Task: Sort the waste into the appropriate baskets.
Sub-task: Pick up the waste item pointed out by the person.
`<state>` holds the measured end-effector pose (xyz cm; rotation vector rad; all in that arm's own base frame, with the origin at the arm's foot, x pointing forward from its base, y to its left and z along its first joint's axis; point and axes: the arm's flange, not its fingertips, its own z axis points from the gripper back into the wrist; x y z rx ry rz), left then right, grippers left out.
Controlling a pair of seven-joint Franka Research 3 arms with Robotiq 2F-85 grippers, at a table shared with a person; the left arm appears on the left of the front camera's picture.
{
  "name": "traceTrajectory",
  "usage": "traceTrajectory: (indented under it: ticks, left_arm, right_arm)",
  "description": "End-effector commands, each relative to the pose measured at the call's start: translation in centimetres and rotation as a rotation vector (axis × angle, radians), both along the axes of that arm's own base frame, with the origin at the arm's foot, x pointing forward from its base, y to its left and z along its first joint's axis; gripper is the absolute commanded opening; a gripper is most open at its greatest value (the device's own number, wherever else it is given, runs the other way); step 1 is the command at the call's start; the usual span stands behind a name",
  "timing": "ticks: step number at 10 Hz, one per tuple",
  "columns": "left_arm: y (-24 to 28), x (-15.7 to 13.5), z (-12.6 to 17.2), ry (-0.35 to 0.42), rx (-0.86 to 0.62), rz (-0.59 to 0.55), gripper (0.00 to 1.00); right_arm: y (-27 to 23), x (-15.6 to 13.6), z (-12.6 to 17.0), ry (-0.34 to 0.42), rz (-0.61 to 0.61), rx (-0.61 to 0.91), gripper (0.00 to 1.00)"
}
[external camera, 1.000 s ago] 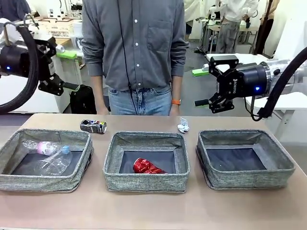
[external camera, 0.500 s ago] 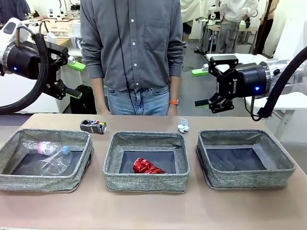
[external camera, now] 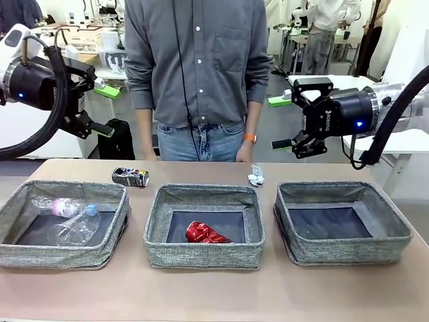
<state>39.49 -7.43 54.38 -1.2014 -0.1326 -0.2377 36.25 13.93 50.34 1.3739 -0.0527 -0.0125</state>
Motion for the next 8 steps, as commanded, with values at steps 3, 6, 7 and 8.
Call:
traceTrajectory:
  ticks: [3, 6, 7, 8]
  left_arm:
    - [0.16, -0.13, 0.42, 0.012, 0.01, 0.004, 1.0]
    - [0.16, -0.13, 0.42, 0.012, 0.01, 0.004, 1.0]
    - [0.16, -0.13, 0.42, 0.012, 0.01, 0.004, 1.0]
    - [0.16, -0.13, 0.42, 0.012, 0.01, 0.004, 1.0]
  right_arm:
    - [-0.03, 0.17, 0.01, -0.013, 0.006, 0.017, 1.0]
    - [-0.03, 0.17, 0.01, -0.013, 0.006, 0.017, 1.0]
    - [-0.03, 0.17, 0.01, -0.013, 0.006, 0.017, 1.0]
    - [-0.03, 0.17, 0.01, -0.013, 0.006, 0.017, 1.0]
